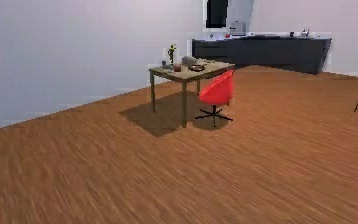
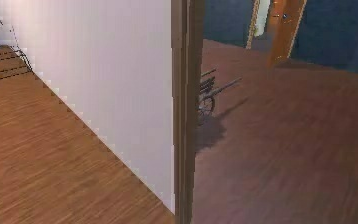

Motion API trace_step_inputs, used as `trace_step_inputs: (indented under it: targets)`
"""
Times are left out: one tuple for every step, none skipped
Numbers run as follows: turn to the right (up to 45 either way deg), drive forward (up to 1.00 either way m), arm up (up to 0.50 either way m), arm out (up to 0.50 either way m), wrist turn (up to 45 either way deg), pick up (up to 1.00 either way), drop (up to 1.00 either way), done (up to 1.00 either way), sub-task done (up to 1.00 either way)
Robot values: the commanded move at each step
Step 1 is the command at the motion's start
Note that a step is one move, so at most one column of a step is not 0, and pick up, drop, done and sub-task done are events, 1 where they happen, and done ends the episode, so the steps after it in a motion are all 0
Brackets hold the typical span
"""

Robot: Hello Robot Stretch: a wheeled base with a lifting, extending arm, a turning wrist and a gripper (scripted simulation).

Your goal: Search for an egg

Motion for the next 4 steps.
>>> trace_step_inputs:
  targets:
    - [27.0,0.00,0.00,0.00,0.0,0.00,0.00,0.00,0.00]
    - [0.0,1.00,0.00,0.00,0.0,0.00,0.00,0.00,0.00]
    - [0.0,1.00,0.00,0.00,0.0,0.00,0.00,0.00,0.00]
    - [6.0,0.00,0.00,0.00,0.0,0.00,0.00,0.00,0.00]
